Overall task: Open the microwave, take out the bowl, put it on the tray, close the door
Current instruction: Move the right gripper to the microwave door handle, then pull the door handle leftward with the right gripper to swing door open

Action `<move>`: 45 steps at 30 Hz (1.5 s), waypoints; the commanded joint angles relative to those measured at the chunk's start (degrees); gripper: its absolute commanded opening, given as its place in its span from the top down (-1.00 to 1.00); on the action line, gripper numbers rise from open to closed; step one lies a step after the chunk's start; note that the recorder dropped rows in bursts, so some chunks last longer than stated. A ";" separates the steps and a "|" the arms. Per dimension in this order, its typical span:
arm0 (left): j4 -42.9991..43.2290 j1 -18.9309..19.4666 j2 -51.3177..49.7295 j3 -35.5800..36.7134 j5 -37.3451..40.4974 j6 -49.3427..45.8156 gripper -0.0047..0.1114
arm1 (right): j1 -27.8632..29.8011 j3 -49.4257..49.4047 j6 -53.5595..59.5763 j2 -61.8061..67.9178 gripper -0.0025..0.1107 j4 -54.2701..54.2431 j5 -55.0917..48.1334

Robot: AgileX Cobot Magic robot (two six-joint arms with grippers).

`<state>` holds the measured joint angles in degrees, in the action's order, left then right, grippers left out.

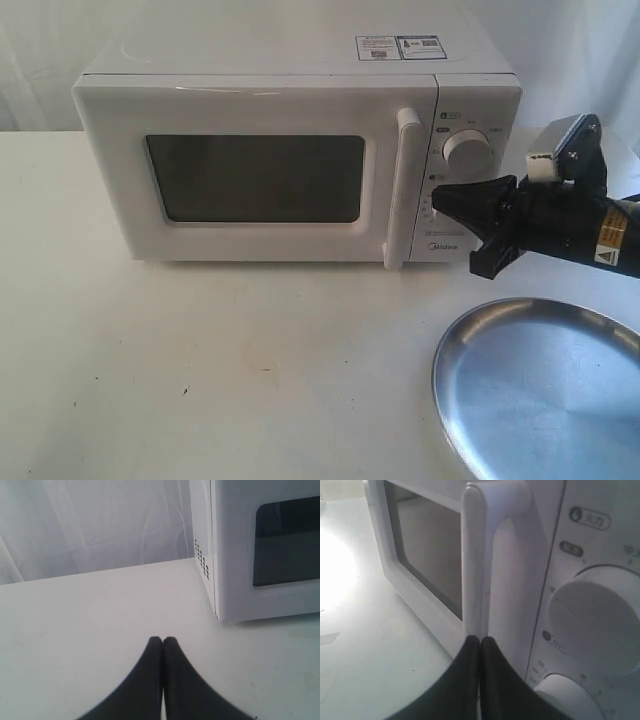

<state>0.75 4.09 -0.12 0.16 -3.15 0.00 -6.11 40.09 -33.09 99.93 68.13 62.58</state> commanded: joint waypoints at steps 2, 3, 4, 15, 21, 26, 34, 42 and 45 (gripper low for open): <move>-0.35 -0.12 0.12 -0.16 0.16 0.00 0.92 | -0.14 0.41 -0.26 0.15 0.50 -0.57 0.85; -0.35 -0.12 0.12 -0.16 0.16 0.00 0.92 | -0.19 0.41 -0.26 0.15 0.30 -0.57 1.13; -0.35 -0.12 0.12 -0.16 0.16 0.00 0.92 | -0.58 0.41 -0.26 0.15 0.11 -0.46 1.13; -0.35 -0.12 0.12 -0.16 0.16 0.00 0.92 | -10.59 0.41 6.18 0.15 0.05 -14.19 -10.26; -0.35 -0.12 0.12 -0.16 0.16 0.00 0.92 | -10.59 0.63 8.92 0.26 0.36 -17.00 -8.47; -0.35 -0.12 0.12 -0.16 0.16 0.00 0.92 | -11.21 3.25 8.30 2.53 0.40 -13.36 -8.30; -0.35 -0.12 0.12 -0.16 0.16 0.00 0.92 | -11.21 3.34 10.78 3.11 0.96 -10.01 -5.52; -0.35 -0.12 0.12 -0.16 0.16 0.00 0.92 | -11.02 3.21 11.13 3.11 0.96 7.59 7.39; -0.35 -0.12 0.12 -0.16 0.16 0.00 0.92 | -11.02 3.15 9.53 2.68 0.96 11.66 7.39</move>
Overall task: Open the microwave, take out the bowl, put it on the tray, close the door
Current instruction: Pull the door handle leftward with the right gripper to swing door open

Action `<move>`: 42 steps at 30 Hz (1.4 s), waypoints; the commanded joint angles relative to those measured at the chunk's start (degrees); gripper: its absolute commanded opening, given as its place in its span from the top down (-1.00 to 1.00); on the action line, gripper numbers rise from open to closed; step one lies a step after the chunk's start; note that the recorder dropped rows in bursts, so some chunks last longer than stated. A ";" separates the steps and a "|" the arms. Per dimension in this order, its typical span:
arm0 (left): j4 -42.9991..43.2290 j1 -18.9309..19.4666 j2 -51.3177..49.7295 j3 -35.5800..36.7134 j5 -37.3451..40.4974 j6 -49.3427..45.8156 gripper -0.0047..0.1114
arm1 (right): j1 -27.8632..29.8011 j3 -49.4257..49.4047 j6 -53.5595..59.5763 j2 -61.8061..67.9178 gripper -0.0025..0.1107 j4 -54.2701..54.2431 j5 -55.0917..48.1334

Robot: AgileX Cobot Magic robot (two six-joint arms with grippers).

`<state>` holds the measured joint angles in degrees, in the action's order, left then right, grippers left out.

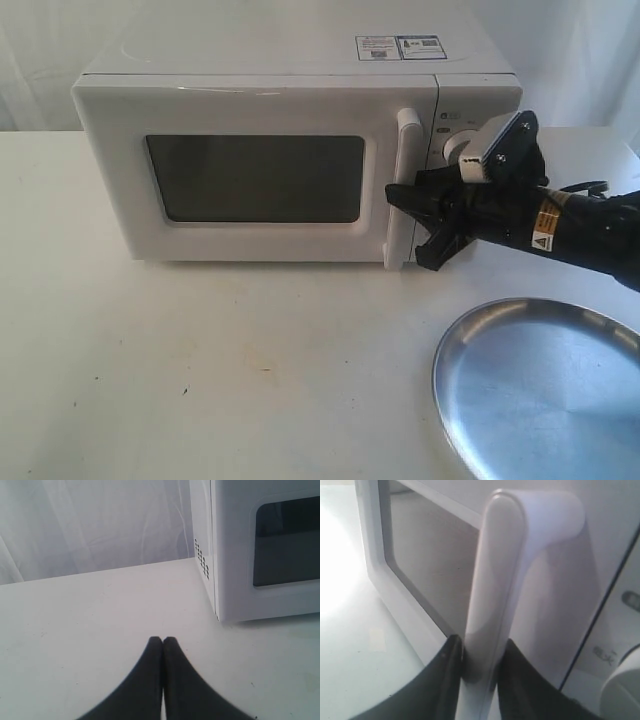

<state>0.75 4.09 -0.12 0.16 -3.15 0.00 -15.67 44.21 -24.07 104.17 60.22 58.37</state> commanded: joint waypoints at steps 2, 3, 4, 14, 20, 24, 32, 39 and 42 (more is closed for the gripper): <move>-0.35 -0.12 0.12 -0.16 0.16 0.00 0.92 | -1.46 -1.00 -0.37 -1.77 0.96 22.21 11.59; -0.35 -0.12 0.12 -0.16 0.16 0.00 0.92 | -1.46 -1.00 -0.77 -1.92 0.96 22.46 11.59; -0.35 -0.12 0.12 -0.16 0.16 0.00 0.92 | -1.46 -1.00 -1.20 -2.18 0.96 23.28 11.59; -0.35 -0.12 0.12 -0.16 0.16 0.00 0.92 | -1.31 -2.93 -7.28 -9.59 0.96 30.55 11.59; -0.35 -0.12 0.12 -0.16 0.16 0.00 0.92 | -1.31 -3.78 -19.06 -14.07 0.95 30.79 5.84; -0.35 -0.12 0.12 -0.16 0.16 0.00 0.92 | -1.31 -3.78 -29.52 -15.70 0.21 35.87 1.67; -0.35 -0.12 0.12 -0.16 0.16 0.00 0.92 | -1.31 -3.78 -48.70 -18.92 -0.10 34.75 -10.90; -0.35 -0.12 0.12 -0.16 0.16 0.00 0.92 | -1.31 -4.50 -63.16 -25.62 0.41 39.73 -19.21; -0.35 -0.12 0.12 -0.16 0.16 0.00 0.92 | -1.31 -5.36 -63.16 -28.35 0.84 39.73 -28.82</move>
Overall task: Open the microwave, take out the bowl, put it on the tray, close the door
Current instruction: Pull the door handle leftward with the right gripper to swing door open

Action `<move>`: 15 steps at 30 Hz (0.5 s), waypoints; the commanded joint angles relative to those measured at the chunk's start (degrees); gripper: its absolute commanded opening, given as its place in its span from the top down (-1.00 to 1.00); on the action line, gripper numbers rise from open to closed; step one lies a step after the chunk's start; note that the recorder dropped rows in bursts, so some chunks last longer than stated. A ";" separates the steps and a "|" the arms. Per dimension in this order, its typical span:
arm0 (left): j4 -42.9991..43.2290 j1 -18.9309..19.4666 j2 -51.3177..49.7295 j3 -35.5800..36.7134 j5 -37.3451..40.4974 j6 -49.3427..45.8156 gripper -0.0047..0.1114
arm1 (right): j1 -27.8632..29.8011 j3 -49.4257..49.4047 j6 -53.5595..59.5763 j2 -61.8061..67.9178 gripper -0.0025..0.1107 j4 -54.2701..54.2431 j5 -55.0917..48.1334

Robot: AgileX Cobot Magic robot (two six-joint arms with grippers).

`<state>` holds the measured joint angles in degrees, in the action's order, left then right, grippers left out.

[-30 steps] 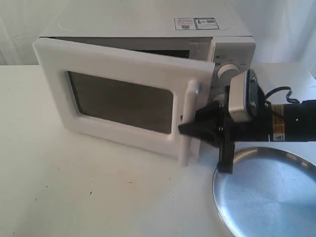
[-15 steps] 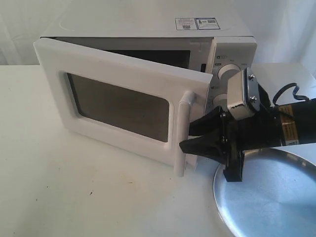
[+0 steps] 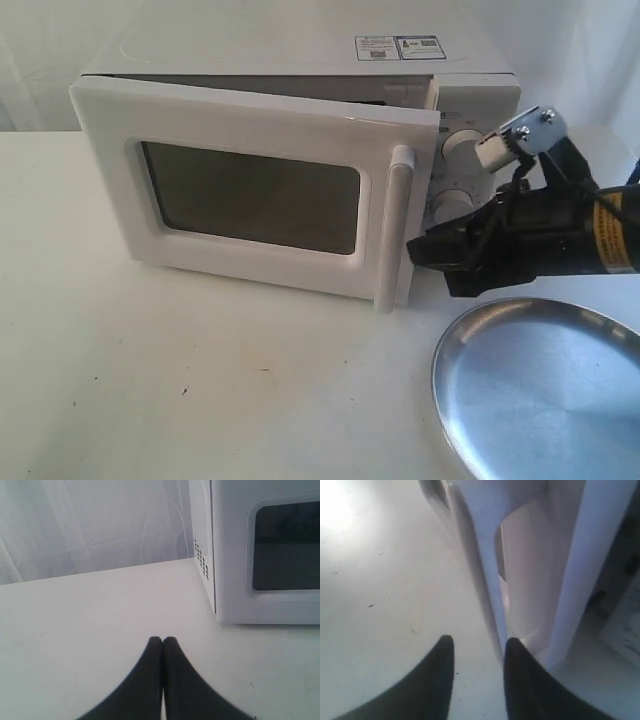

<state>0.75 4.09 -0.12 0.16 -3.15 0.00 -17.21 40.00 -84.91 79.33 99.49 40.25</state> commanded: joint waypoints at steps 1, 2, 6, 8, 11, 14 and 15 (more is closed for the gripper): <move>-0.35 -0.12 0.12 -0.16 0.16 0.00 0.92 | 0.24 -1.27 -2.32 -4.01 0.95 0.46 -14.88; -0.35 -0.12 0.12 -0.16 0.16 0.00 0.92 | 0.24 -1.27 -2.32 -4.12 0.96 0.46 -18.57; -0.35 -0.12 0.12 -0.16 0.16 0.00 0.92 | 0.13 -0.46 4.86 -3.59 0.96 -9.74 -33.52; -0.35 -0.12 0.12 -0.16 0.16 0.00 0.92 | 0.13 0.23 9.09 -3.06 0.96 -10.53 -31.61; -0.35 -0.12 0.12 -0.16 0.16 0.00 0.92 | 0.13 1.93 16.81 -1.42 0.96 -14.19 -18.06; -0.35 -0.12 0.12 -0.16 0.16 0.00 0.92 | 0.13 2.69 29.81 0.92 0.96 -29.93 -12.06; -0.35 -0.12 0.12 -0.16 0.16 0.00 0.92 | 0.13 2.69 34.65 1.64 0.96 -34.55 -11.59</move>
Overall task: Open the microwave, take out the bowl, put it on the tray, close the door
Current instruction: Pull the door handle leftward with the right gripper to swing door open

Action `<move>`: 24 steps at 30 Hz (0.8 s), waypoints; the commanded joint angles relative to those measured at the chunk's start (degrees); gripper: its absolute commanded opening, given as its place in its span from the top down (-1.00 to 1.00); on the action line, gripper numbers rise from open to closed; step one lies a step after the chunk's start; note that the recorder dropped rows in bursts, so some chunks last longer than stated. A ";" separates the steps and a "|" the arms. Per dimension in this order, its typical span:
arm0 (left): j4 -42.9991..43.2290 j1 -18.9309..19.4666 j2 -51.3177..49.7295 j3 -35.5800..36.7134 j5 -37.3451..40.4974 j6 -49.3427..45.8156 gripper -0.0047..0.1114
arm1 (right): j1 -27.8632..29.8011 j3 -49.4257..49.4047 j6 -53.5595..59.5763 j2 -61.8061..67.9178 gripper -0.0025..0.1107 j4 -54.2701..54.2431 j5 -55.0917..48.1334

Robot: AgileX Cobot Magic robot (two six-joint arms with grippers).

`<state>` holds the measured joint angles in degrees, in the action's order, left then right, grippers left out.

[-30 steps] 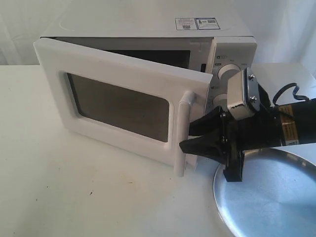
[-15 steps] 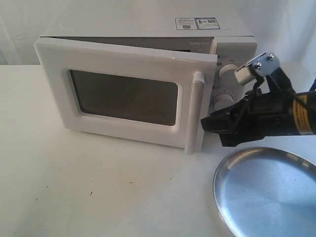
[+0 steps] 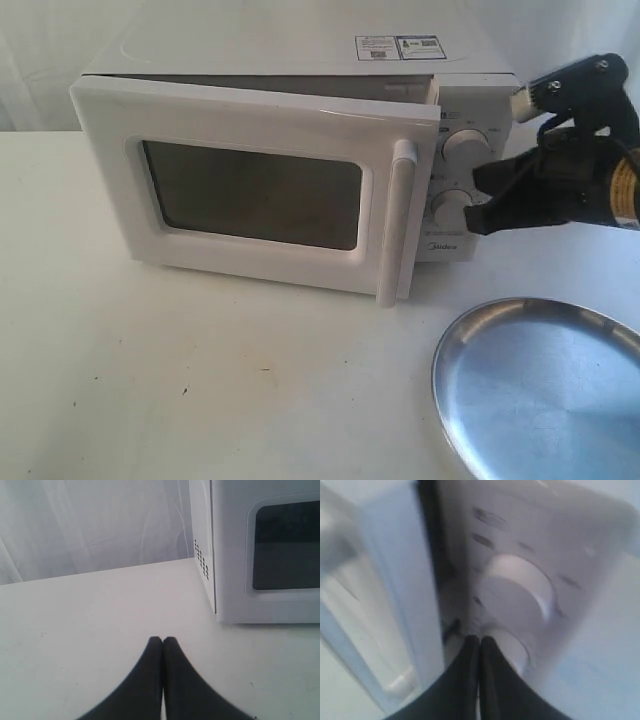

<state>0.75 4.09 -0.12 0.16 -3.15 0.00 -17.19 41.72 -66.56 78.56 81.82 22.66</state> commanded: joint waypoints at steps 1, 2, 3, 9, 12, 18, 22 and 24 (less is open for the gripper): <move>-0.35 -0.12 0.12 -0.16 0.16 0.00 0.92 | 0.10 0.97 20.32 3.04 0.96 -21.19 6.13; -0.35 -0.12 0.12 -0.16 0.16 0.00 0.92 | 0.10 0.97 23.19 3.53 0.96 -23.07 6.13; -0.35 -0.12 0.12 -0.16 0.16 0.00 0.92 | 0.10 0.97 24.59 3.80 0.96 -23.35 6.28; -0.35 -0.12 0.12 -0.16 0.16 0.00 0.92 | 0.10 0.97 27.64 5.60 0.96 -23.35 11.39; -0.35 -0.12 0.12 -0.16 0.16 0.00 0.92 | 0.10 0.97 27.64 6.14 0.96 -22.51 16.12; -0.35 -0.12 0.12 -0.16 0.16 0.00 0.92 | 0.10 0.97 23.58 6.36 0.96 -8.63 25.04; -0.35 -0.12 0.12 -0.16 0.16 0.00 0.92 | 0.10 0.85 19.69 6.04 0.96 4.48 32.85; -0.35 -0.12 0.12 -0.16 0.16 0.00 0.92 | 0.10 0.85 19.81 6.04 0.96 8.12 39.61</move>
<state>0.75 4.09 -0.12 0.16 -3.15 0.00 -17.18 42.70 -45.76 84.81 83.21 53.79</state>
